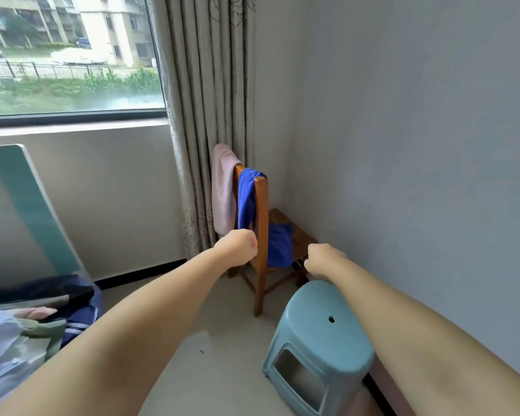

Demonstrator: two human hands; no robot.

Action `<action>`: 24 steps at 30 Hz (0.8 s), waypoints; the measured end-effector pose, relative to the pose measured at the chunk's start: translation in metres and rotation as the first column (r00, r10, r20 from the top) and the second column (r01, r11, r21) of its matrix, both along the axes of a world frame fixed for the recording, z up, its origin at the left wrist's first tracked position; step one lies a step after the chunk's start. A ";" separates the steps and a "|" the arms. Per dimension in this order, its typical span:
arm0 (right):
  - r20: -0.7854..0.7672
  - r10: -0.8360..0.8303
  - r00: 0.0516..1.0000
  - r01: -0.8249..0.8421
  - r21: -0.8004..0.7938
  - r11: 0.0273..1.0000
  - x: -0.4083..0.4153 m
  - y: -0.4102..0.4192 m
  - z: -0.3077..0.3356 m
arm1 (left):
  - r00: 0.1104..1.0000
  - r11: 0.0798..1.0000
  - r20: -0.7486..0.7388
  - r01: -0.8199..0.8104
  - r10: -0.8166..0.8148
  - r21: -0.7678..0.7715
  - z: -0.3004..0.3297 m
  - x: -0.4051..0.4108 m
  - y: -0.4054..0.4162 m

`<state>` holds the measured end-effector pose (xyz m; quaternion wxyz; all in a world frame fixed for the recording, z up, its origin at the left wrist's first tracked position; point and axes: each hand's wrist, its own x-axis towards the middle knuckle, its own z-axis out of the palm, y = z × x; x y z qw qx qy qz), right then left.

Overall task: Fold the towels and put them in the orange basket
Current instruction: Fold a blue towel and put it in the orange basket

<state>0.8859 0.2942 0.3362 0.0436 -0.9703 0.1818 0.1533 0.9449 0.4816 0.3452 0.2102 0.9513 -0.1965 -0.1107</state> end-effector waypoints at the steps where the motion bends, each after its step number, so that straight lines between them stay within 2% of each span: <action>1: -0.003 0.014 1.000 -0.014 0.000 1.000 0.017 -0.003 0.002 | 1.000 1.000 -0.003 -0.008 0.008 0.006 0.002 0.012 -0.001; 8: 0.005 0.086 0.996 -0.086 0.079 0.993 0.107 -0.012 -0.004 | 0.997 0.997 -0.031 -0.064 0.065 0.050 -0.003 0.096 -0.011; 12: 0.045 0.068 0.997 -0.072 0.088 0.994 0.154 -0.025 -0.006 | 1.000 0.997 -0.010 -0.022 0.023 0.069 -0.008 0.160 -0.027; 15: 0.065 0.016 0.998 -0.021 0.076 0.997 0.195 -0.036 -0.006 | 1.000 0.999 0.012 0.003 -0.004 0.054 -0.016 0.216 -0.039; 17: 0.057 0.009 0.998 -0.014 0.076 0.997 0.203 -0.044 -0.006 | 1.000 0.998 0.006 0.003 -0.004 0.059 -0.017 0.226 -0.042; 18: 0.082 -0.049 0.995 0.041 0.089 0.995 0.248 -0.047 -0.010 | 0.999 0.996 0.034 0.036 -0.039 0.086 -0.014 0.277 -0.047; 20: 0.089 -0.087 0.992 0.079 0.095 0.992 0.279 -0.051 -0.011 | 0.999 0.997 0.032 0.032 -0.035 0.071 -0.011 0.313 -0.050; 24: 0.076 -0.205 0.976 0.191 0.155 0.969 0.361 -0.049 -0.022 | 0.989 0.988 0.061 0.133 -0.138 0.084 -0.005 0.406 -0.052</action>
